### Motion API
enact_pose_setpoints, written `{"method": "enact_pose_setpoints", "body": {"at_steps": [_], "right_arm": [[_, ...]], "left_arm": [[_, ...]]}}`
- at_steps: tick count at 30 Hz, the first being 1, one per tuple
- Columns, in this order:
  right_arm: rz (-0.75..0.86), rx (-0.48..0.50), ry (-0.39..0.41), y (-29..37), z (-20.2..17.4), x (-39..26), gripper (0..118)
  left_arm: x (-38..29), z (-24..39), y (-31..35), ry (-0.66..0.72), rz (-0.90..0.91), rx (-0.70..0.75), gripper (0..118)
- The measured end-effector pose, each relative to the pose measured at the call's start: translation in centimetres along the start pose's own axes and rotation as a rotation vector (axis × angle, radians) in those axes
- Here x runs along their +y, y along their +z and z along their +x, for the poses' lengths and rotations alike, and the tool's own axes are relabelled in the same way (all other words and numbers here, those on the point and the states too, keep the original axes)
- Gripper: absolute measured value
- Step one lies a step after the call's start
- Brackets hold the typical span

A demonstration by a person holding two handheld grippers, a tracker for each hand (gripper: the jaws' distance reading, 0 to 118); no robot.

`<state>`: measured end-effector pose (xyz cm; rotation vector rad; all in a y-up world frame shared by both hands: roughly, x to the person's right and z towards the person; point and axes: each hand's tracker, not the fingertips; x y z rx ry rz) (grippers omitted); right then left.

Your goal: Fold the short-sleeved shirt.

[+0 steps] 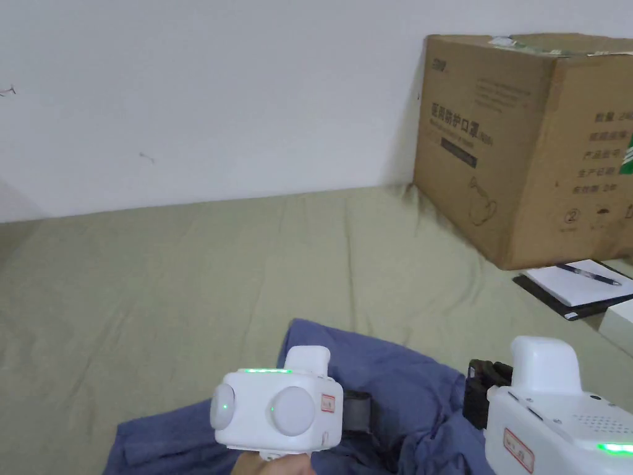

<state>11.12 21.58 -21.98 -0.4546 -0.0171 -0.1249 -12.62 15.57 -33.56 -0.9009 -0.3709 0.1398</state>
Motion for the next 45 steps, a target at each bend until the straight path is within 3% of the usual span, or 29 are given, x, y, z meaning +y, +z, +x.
{"method": "enact_pose_setpoints", "body": {"at_steps": [1, 2, 4, 10, 15, 16, 17, 19, 20, 23, 27, 28, 29, 30, 31, 34, 42, 45], "right_arm": [[-0.003, 0.009, 0.006, 0.0, -0.4, -0.1, 0], [-0.007, 0.022, 0.015, -0.1, -0.8, -0.2, 0], [-0.016, 0.039, 0.032, -0.3, -1.7, -0.4, 0], [-0.030, 0.060, 0.050, -1.5, -3.7, -1.4, 0], [-0.068, 0.081, 0.035, -3.2, -4.3, -1.6, 0], [-0.072, 0.079, 0.038, -3.5, -4.4, -1.7, 0], [-0.076, 0.078, 0.042, -3.7, -4.5, -1.7, 0], [-0.086, 0.081, 0.047, -4.2, -4.6, -1.9, 0], [-0.092, 0.083, 0.047, -4.4, -4.8, -2.0, 0], [-0.119, 0.080, 0.050, -5.4, -4.8, -2.4, 0], [-0.150, 0.075, 0.042, -6.6, -4.4, -3.1, 0], [-0.157, 0.072, 0.040, -6.7, -4.3, -3.2, 0], [-0.164, 0.070, 0.040, -6.8, -4.1, -3.3, 0], [-0.170, 0.066, 0.041, -6.9, -3.9, -3.4, 0], [-0.175, 0.061, 0.042, -7.0, -3.7, -3.4, 0], [-0.188, 0.057, 0.034, -7.1, -3.0, -3.3, 0], [-0.233, 0.107, 0.029, -10.2, -0.2, -1.2, 0], [-0.269, 0.169, 0.101, -14.2, 0.9, 1.2, 7]], "left_arm": [[0.0, -1.0, 1.2, 0.016, 0.027, 0.017, 46], [-0.2, -2.4, 2.1, 0.040, 0.048, 0.053, 18], [-1.0, -5.4, 3.1, 0.097, 0.052, 0.147, 0], [-4.8, -13.4, 4.8, 0.273, -0.009, 0.232, 0], [-3.5, -19.2, 6.4, 0.393, 0.048, 0.340, 5], [-2.5, -20.1, 6.5, 0.392, 0.037, 0.367, 16], [-1.6, -21.2, 6.3, 0.386, 0.026, 0.395, 42], [0.1, -22.9, 5.3, 0.364, 0.008, 0.398, 108], [0.9, -23.5, 4.8, 0.364, 0.004, 0.407, 113], [2.4, -25.4, 2.3, 0.388, -0.027, 0.396, 113], [1.9, -25.7, -2.6, 0.401, -0.222, 0.332, 109], [1.5, -25.7, -3.5, 0.389, -0.233, 0.331, 92], [0.8, -25.2, -4.4, 0.368, -0.247, 0.359, 83], [0.1, -24.3, -4.6, 0.300, -0.242, 0.499, 80], [0.0, -23.6, -4.4, 0.281, -0.183, 0.462, 69], [0.1, -21.9, -3.0, 0.189, -0.135, 0.537, 4], [0.5, -22.1, -1.4, 0.231, -0.118, 0.492, 4], [1.1, -22.1, 1.1, 0.224, -0.063, 0.457, 4]]}}
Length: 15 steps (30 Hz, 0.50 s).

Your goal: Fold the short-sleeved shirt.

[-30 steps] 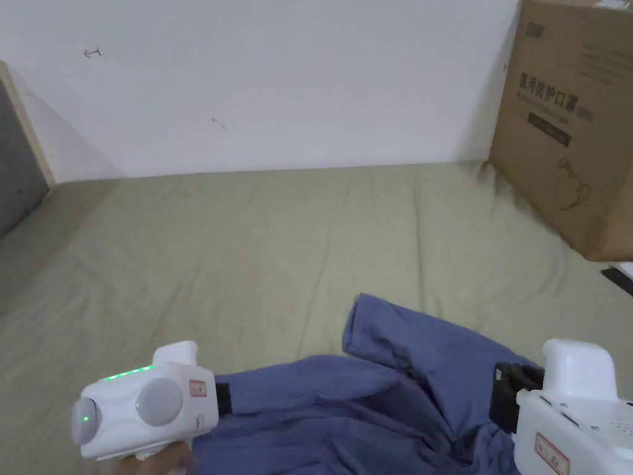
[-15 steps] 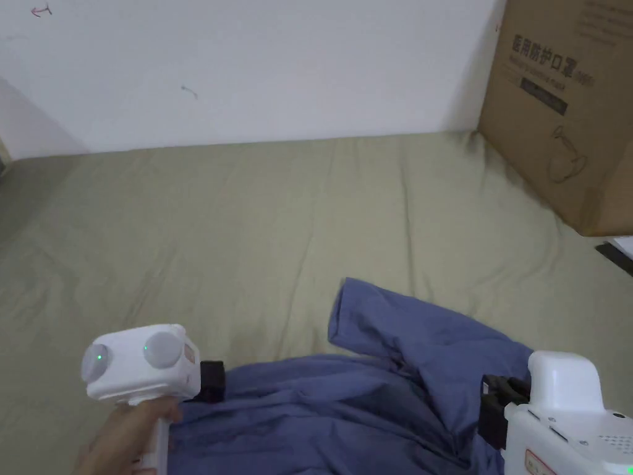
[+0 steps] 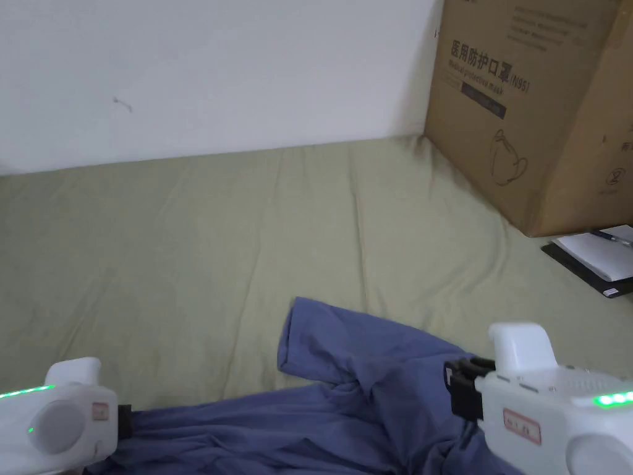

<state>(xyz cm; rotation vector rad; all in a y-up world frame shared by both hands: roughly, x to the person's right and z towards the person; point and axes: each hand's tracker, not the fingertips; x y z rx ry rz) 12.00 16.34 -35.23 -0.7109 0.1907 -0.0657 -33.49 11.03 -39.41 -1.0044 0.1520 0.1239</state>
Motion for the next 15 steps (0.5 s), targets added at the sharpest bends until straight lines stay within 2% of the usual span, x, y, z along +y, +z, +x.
{"method": "enact_pose_setpoints", "body": {"at_steps": [1, 2, 3, 4, 6, 8, 11, 12, 15], "right_arm": [[-0.003, -0.007, 0.009, -1.1, 0.6, 1.0, 19], [-0.010, -0.009, 0.017, -2.6, 1.2, 2.2, 50], [-0.034, 0.001, 0.034, -4.3, 1.8, 3.4, 89], [-0.062, 0.007, 0.044, -5.9, 2.4, 4.3, 118], [-0.090, 0.012, 0.052, -9.0, 3.6, 6.3, 111], [-0.189, -0.020, 0.079, -14.0, 5.0, 7.1, 112], [-0.289, -0.008, 0.114, -18.5, 5.4, 7.7, 108], [-0.325, -0.016, 0.129, -19.9, 5.2, 7.6, 104], [-0.389, -0.013, 0.173, -22.2, 3.9, 6.5, 72]], "left_arm": [[0.1, -0.3, 0.5, 0.010, 0.008, -0.006, 4], [0.2, -0.5, 1.1, 0.023, 0.019, -0.021, 4], [0.2, -0.7, 1.6, 0.027, 0.031, -0.030, 4], [0.6, -0.6, 1.9, 0.025, 0.032, -0.034, 4], [0.4, -0.7, 3.0, 0.010, 0.060, -0.039, 4], [-0.2, -0.3, 5.0, 0.006, 0.071, -0.038, 4], [-0.4, -0.7, 5.8, 0.015, 0.078, -0.052, 4], [-0.2, -1.9, 4.9, 0.024, 0.075, -0.059, 4], [-0.5, -2.3, 5.2, 0.044, 0.079, -0.061, 4]]}}
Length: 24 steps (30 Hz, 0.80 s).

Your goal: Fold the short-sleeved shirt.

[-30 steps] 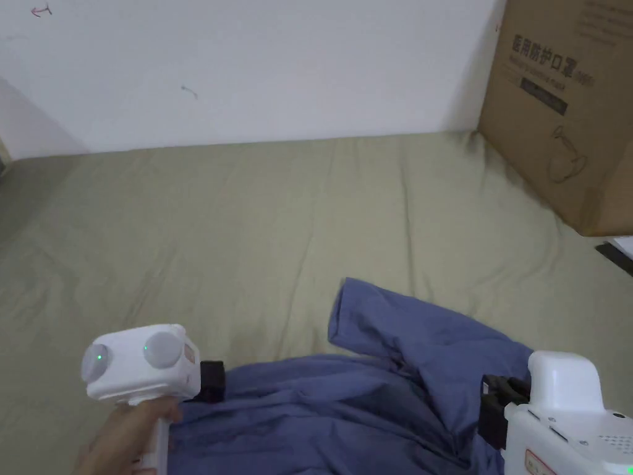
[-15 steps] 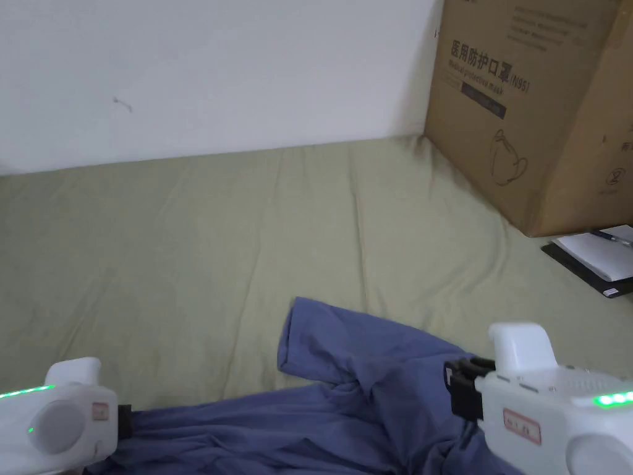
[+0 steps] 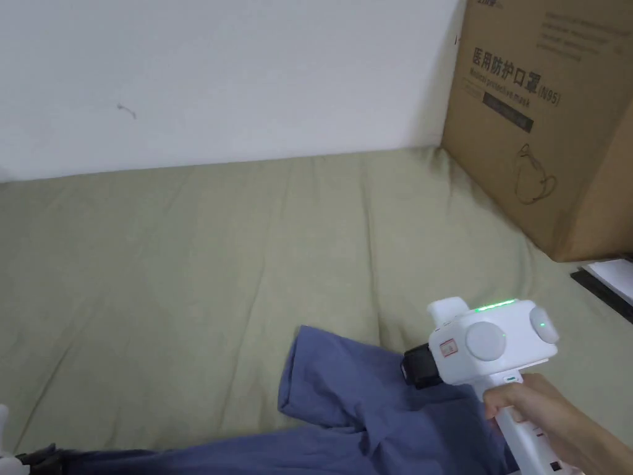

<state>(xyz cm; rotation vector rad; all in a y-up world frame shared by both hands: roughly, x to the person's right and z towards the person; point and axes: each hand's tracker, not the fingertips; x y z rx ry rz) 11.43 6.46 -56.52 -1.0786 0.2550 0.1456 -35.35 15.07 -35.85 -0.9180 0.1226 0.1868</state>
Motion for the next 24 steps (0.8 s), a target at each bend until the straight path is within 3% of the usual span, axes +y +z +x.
{"method": "enact_pose_setpoints", "body": {"at_steps": [3, 6, 7, 9, 16, 24], "right_arm": [[0.011, -0.067, 0.066, -1.0, -1.4, -0.6, 67], [-0.034, -0.036, 0.036, 0.0, -1.5, -0.1, 28], [-0.039, -0.041, 0.050, -0.1, -1.7, -0.2, 1], [-0.060, -0.093, 0.082, 0.7, -1.8, -0.2, 1], [-0.003, 0.061, -0.107, 6.8, 1.1, 2.6, 1], [0.271, -0.004, -0.078, 23.4, 4.0, 6.3, 1]], "left_arm": [[0.3, -0.2, 0.0, -0.010, -0.008, 0.020, 4], [0.2, -0.2, 0.2, -0.012, -0.010, 0.028, 4], [0.1, -0.3, 0.4, -0.004, -0.007, 0.024, 4], [0.0, -0.4, 0.7, 0.006, 0.000, 0.024, 4], [1.8, -0.7, 4.5, -0.007, 0.046, 0.038, 4], [6.1, -1.0, 13.7, 0.002, 0.269, 0.025, 4]]}}
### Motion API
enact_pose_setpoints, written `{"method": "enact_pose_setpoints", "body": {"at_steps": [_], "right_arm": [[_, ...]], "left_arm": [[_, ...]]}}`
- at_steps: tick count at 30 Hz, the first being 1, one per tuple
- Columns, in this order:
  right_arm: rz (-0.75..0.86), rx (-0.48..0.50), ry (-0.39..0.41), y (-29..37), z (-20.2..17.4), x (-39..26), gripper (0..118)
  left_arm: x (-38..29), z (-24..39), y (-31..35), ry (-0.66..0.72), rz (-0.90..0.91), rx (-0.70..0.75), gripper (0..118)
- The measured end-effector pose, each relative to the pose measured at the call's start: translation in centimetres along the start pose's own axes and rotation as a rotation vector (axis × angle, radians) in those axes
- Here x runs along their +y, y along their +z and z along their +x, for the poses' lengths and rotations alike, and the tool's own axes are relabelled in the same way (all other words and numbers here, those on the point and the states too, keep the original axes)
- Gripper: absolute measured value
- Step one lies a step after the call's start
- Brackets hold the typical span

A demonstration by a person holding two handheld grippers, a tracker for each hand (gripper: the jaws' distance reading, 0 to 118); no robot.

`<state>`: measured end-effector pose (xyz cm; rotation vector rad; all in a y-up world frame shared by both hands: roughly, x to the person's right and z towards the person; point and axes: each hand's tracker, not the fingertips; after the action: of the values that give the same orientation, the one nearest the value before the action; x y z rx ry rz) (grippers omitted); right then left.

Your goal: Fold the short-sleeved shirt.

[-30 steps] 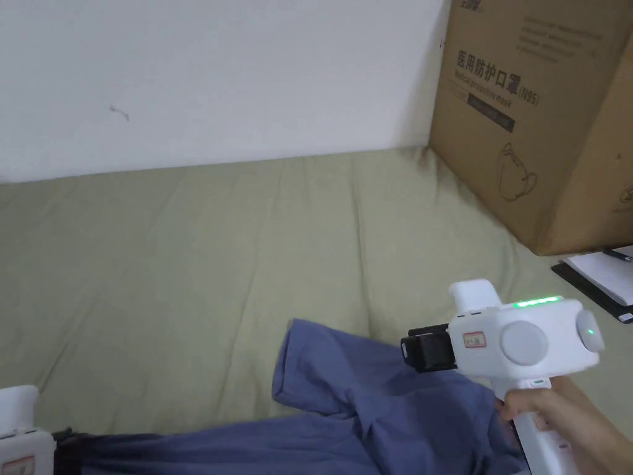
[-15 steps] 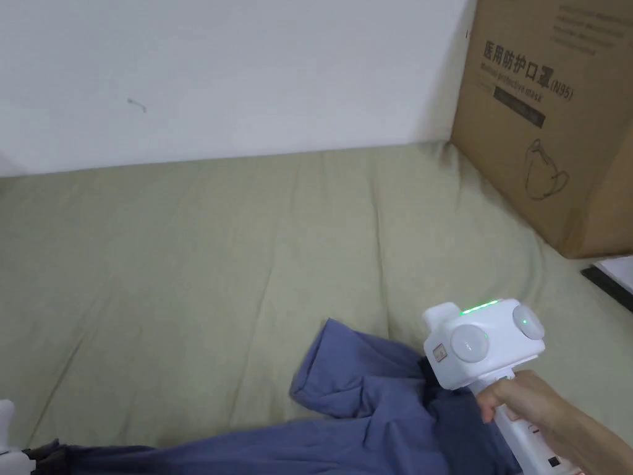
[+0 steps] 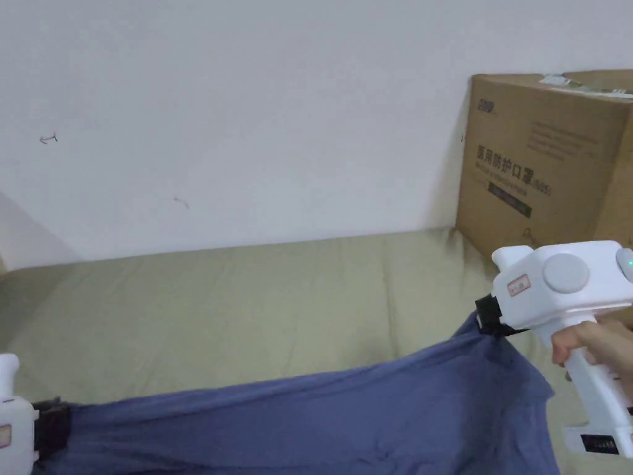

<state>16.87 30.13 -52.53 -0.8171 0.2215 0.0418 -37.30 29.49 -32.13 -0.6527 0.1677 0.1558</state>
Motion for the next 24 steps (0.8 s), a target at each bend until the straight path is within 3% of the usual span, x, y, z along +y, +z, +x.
{"method": "enact_pose_setpoints", "body": {"at_steps": [8, 12, 18, 24], "right_arm": [[0.186, -0.032, 0.008, 12.7, 0.0, 5.6, 1], [0.268, -0.023, -0.042, 17.9, -0.6, 9.1, 1], [0.331, -0.046, -0.135, 22.9, -2.3, 14.3, 1], [0.399, -0.080, -0.159, 24.7, -3.4, 21.9, 1]], "left_arm": [[8.6, 1.1, 6.9, -0.039, 0.182, -0.019, 4], [13.3, 0.9, 8.4, -0.041, 0.237, -0.002, 4], [21.2, 1.9, 8.7, -0.077, 0.289, 0.018, 4], [29.5, 2.4, 6.3, -0.052, 0.315, 0.024, 4]]}}
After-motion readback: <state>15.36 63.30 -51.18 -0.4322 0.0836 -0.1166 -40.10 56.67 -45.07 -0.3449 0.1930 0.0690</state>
